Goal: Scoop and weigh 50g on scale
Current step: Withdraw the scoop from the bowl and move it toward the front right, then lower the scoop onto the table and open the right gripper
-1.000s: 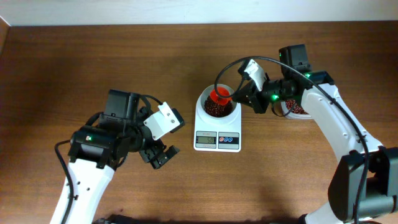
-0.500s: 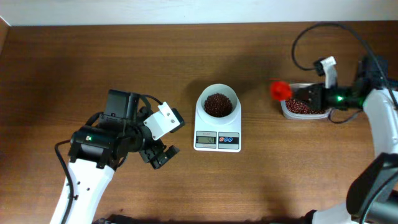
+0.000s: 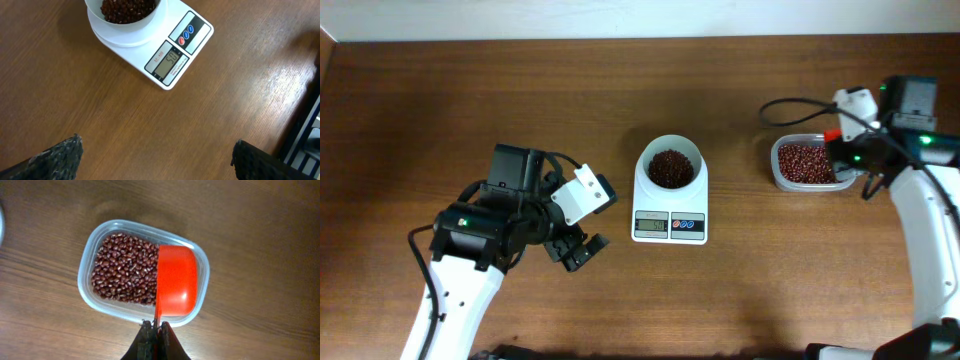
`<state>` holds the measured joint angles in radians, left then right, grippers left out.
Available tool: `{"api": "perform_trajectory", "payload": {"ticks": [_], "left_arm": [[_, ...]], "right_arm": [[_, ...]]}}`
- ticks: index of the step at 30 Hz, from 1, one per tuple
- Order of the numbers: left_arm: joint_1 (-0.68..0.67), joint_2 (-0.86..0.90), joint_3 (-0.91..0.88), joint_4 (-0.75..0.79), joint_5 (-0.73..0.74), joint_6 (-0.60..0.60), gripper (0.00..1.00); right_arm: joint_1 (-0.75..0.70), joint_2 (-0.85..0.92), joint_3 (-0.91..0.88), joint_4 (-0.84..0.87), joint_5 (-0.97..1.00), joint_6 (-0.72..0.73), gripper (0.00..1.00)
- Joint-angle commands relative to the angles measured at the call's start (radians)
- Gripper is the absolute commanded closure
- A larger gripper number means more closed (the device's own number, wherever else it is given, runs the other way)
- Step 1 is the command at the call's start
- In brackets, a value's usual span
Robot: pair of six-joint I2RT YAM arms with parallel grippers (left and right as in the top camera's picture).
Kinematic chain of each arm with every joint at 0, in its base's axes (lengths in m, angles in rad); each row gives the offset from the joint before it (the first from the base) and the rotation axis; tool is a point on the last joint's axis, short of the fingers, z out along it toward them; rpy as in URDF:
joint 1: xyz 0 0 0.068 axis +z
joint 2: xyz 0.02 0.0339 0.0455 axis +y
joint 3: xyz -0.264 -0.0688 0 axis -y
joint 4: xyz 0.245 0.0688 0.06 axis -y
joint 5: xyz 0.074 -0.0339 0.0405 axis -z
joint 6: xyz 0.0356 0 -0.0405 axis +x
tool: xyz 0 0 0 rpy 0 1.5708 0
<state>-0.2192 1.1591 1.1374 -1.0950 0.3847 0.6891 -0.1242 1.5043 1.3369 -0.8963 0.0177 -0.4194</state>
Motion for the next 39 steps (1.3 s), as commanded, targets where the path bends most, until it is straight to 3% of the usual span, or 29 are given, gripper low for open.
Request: {"api": "perform_trajectory", "payload": {"ticks": [1, 3, 6, 10, 16, 19, 22, 26, 31, 36, 39], "left_arm": [[0.004, -0.013, 0.008, 0.002, 0.000, 0.012, 0.01], [0.004, -0.013, 0.008, 0.002, 0.000, 0.012, 0.01], [0.004, -0.013, 0.008, 0.002, 0.000, 0.012, 0.01], [0.004, -0.013, 0.008, 0.002, 0.000, 0.012, 0.01], [0.004, -0.013, 0.008, 0.002, 0.000, 0.012, 0.01], [0.004, -0.013, 0.008, 0.002, 0.000, 0.012, 0.01], [0.004, -0.013, 0.008, 0.002, 0.000, 0.012, 0.01], [0.004, -0.013, 0.008, 0.002, 0.000, 0.012, 0.01], [0.004, -0.013, 0.008, 0.002, 0.000, 0.012, 0.01], [0.004, -0.013, 0.008, 0.002, 0.000, 0.012, 0.01], [0.004, -0.013, 0.008, 0.002, 0.000, 0.012, 0.01]], "right_arm": [[0.108, -0.006, 0.006, 0.026, 0.334, 0.060, 0.96], [0.184, -0.006, 0.006, 0.025, 0.504, 0.112, 0.96], [0.216, -0.045, 0.032, -0.012, 0.455, 0.220, 0.96], [0.155, -0.243, 0.039, -0.134, 0.036, 0.227, 0.96], [-0.045, -0.435, 0.021, -0.405, -0.366, 0.268, 0.96], [-0.064, -0.446, -0.133, -0.473, -0.563, 0.363, 0.96], [-0.068, -0.444, -0.388, -0.323, -0.617, 0.478, 0.96], [-0.068, -0.443, -0.699, 0.054, -0.680, 0.694, 0.96], [-0.089, -0.444, -0.891, 0.367, -0.721, 0.853, 0.96], [-0.307, -0.443, -0.908, 0.410, -0.724, 0.865, 0.95], [-0.375, -0.443, -0.908, 0.370, -0.772, 0.842, 0.86]]}}
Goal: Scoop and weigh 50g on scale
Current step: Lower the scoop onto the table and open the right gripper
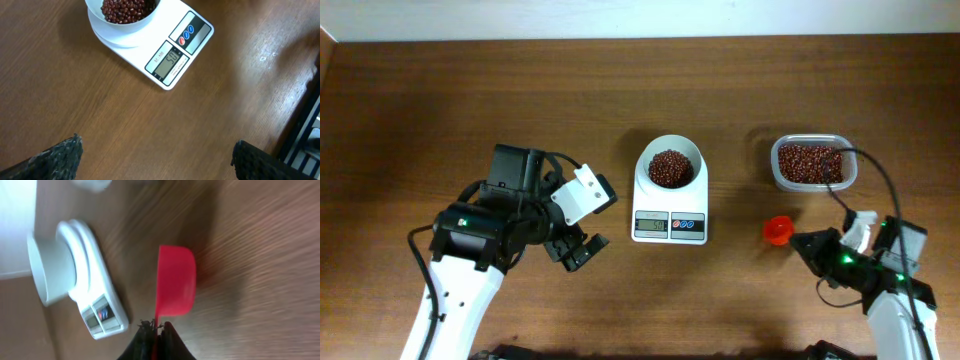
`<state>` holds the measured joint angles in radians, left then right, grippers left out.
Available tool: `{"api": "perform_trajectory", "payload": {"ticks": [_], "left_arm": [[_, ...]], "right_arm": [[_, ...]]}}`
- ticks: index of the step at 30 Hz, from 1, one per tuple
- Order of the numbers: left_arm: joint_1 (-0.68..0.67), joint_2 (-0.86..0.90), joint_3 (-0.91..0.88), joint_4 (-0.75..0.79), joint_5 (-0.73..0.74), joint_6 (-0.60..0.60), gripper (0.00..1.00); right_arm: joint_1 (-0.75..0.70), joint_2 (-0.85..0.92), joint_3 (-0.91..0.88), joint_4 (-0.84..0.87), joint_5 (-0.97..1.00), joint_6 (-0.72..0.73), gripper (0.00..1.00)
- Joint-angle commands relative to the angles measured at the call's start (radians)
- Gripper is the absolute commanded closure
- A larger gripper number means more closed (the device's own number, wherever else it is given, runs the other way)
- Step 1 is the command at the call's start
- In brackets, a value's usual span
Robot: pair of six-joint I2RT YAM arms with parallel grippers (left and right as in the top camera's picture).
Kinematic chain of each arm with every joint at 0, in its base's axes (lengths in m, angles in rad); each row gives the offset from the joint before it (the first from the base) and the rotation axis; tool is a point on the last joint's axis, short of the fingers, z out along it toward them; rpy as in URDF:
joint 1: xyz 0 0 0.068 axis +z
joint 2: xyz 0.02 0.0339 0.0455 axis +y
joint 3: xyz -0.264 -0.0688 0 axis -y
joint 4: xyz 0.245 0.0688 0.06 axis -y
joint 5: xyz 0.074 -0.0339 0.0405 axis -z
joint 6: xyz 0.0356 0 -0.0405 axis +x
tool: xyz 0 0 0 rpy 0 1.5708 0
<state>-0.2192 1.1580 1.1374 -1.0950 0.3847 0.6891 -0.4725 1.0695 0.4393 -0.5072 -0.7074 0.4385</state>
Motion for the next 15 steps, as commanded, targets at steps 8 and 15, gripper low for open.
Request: {"api": "perform_trajectory", "payload": {"ticks": [8, 15], "left_arm": [[0.004, -0.012, 0.008, 0.002, 0.000, 0.012, 0.01], [0.004, -0.012, 0.008, 0.002, 0.000, 0.012, 0.01]], "right_arm": [[-0.024, -0.008, -0.011, -0.143, 0.149, -0.015, 0.63], [-0.025, -0.008, -0.011, -0.149, 0.275, -0.016, 0.36]]}}
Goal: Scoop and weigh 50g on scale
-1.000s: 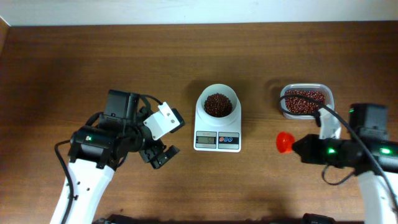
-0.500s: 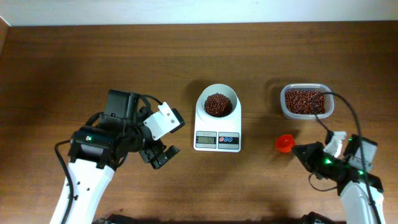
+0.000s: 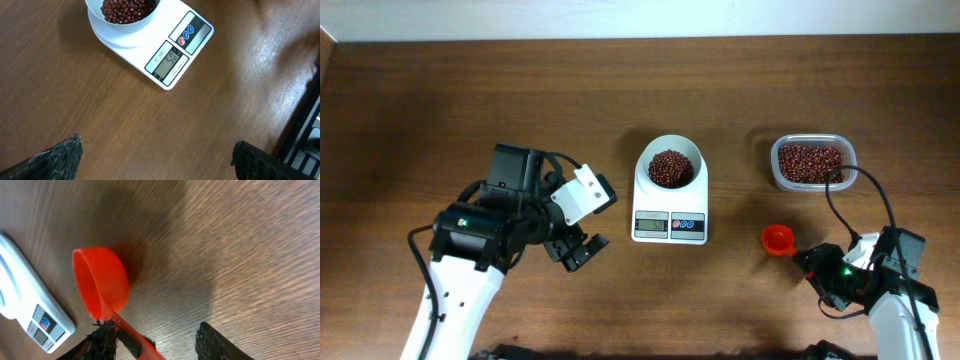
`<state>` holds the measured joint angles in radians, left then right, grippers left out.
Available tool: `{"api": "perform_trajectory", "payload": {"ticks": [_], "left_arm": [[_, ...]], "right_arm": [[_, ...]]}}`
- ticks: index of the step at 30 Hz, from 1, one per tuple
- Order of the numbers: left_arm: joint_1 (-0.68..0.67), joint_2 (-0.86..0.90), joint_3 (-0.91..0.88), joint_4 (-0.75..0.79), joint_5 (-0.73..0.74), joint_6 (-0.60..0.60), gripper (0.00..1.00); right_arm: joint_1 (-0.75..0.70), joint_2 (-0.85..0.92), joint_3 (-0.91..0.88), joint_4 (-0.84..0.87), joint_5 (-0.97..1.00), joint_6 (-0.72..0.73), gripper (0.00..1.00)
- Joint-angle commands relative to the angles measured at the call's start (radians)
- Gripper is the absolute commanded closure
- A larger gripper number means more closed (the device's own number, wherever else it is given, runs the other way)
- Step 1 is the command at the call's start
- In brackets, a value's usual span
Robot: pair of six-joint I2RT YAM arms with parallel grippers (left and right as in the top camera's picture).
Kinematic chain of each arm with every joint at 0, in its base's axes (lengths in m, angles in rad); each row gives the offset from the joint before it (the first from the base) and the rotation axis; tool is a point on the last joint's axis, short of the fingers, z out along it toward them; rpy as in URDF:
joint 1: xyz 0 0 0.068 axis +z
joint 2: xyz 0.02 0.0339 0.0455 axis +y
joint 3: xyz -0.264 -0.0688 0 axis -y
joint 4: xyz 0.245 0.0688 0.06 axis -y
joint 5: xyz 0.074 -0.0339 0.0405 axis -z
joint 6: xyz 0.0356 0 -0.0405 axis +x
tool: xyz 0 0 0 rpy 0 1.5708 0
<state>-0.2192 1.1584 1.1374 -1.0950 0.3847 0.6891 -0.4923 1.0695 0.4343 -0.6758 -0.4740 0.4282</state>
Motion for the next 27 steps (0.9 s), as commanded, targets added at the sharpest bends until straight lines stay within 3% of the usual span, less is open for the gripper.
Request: {"api": "perform_trajectory", "payload": {"ticks": [1, 2, 8, 14, 15, 19, 21, 27], "left_arm": [[0.004, -0.013, 0.008, 0.002, 0.000, 0.012, 0.01], [0.004, -0.013, 0.008, 0.002, 0.000, 0.012, 0.01], [0.004, -0.013, 0.008, 0.002, 0.000, 0.012, 0.01], [0.004, -0.013, 0.008, 0.002, 0.000, 0.012, 0.01], [0.004, -0.013, 0.008, 0.002, 0.000, 0.012, 0.01], [0.004, -0.013, 0.008, 0.002, 0.000, 0.012, 0.01], [0.004, -0.013, 0.008, 0.002, 0.000, 0.012, 0.01], [0.004, -0.013, 0.008, 0.002, 0.000, 0.012, 0.01]], "right_arm": [[-0.006, -0.008, -0.006, 0.055, 0.041, -0.013, 0.17], [-0.007, -0.008, 0.002, 0.095, 0.046, -0.048, 0.01], [-0.006, -0.012, 0.251, 0.063, 0.241, -0.058, 0.01], [-0.006, -0.028, 0.600, -0.287, 0.359, -0.058, 0.01], [-0.006, -0.040, 0.645, -0.348, 0.358, -0.068, 0.01], [-0.005, -0.134, 0.741, -0.453, 0.157, -0.344, 0.01], [-0.005, -0.225, 0.763, -0.507, 0.034, -0.365, 0.01], [-0.005, -0.316, 0.763, -0.624, 0.033, -0.365, 0.01]]}}
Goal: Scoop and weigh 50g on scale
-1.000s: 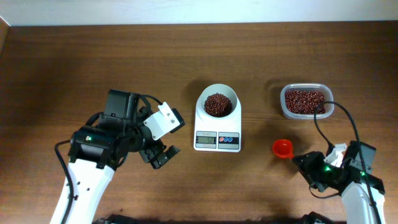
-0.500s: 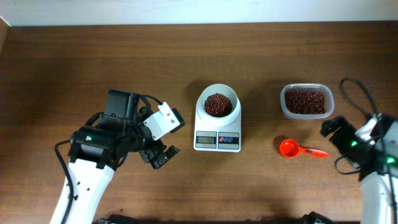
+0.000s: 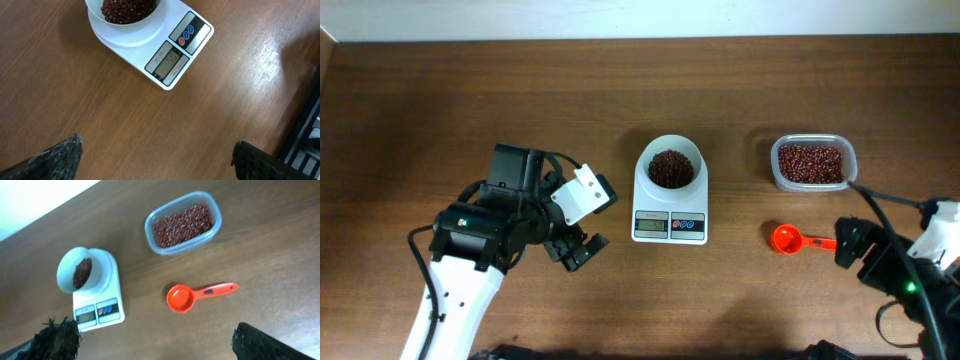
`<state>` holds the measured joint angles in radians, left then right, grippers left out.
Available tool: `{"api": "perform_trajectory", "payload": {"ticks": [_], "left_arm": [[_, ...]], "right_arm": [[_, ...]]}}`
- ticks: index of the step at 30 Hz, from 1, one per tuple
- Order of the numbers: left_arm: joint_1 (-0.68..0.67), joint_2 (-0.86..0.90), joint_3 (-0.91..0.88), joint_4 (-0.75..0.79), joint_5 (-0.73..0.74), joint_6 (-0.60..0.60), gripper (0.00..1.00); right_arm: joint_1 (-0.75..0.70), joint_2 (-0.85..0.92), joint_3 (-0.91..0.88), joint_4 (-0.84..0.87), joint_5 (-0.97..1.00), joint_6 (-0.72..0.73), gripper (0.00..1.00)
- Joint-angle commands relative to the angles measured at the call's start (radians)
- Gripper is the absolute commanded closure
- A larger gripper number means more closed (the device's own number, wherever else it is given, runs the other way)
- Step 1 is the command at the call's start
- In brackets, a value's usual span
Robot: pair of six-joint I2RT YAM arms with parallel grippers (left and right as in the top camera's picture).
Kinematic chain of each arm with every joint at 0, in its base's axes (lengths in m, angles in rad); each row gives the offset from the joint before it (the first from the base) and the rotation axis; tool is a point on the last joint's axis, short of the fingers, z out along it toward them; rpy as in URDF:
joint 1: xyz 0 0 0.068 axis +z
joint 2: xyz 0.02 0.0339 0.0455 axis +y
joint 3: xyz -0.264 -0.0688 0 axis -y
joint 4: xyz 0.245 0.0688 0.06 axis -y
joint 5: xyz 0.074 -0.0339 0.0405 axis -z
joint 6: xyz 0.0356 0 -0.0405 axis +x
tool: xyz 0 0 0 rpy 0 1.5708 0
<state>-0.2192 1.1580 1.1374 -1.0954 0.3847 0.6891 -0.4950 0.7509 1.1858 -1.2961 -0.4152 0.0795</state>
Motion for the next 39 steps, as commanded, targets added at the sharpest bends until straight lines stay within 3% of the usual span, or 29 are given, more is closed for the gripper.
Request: {"api": "perform_trajectory", "payload": {"ticks": [1, 4, 8, 11, 13, 23, 30, 32, 35, 39], "left_arm": [[0.004, -0.012, 0.008, 0.002, 0.000, 0.012, 0.01], [0.004, -0.012, 0.008, 0.003, 0.000, 0.012, 0.01], [0.004, -0.012, 0.008, 0.002, 0.000, 0.012, 0.01], [0.004, -0.012, 0.008, 0.003, 0.000, 0.012, 0.01], [0.004, -0.012, 0.008, 0.002, 0.000, 0.012, 0.01], [0.004, -0.012, 0.008, 0.003, 0.000, 0.012, 0.01], [0.004, -0.012, 0.008, 0.002, 0.000, 0.012, 0.01], [0.004, -0.012, 0.008, 0.002, 0.000, 0.012, 0.01], [0.004, -0.012, 0.008, 0.002, 0.000, 0.012, 0.01], [0.004, -0.012, 0.008, 0.002, 0.000, 0.012, 0.01]], "right_arm": [[-0.003, 0.006, 0.011, -0.003, -0.025, -0.017, 0.01], [-0.003, 0.008, 0.011, -0.013, 0.011, -0.017, 0.01], [-0.003, 0.008, 0.010, -0.026, -0.091, -0.029, 0.01], [-0.003, 0.003, 0.010, -0.059, -0.227, -0.204, 0.01], [-0.003, -0.019, 0.008, -0.080, -0.233, -0.207, 0.01], [-0.003, -0.420, 0.008, -0.078, -0.228, -0.285, 0.01], [-0.003, -0.443, -0.072, -0.054, -0.259, -0.310, 0.01], [-0.003, -0.449, -0.179, 0.066, -0.362, -0.403, 0.01], [-0.003, -0.451, -0.348, 0.288, -0.449, -0.409, 0.01], [0.023, -0.451, -0.496, 0.590, -0.465, -0.278, 0.01]]}}
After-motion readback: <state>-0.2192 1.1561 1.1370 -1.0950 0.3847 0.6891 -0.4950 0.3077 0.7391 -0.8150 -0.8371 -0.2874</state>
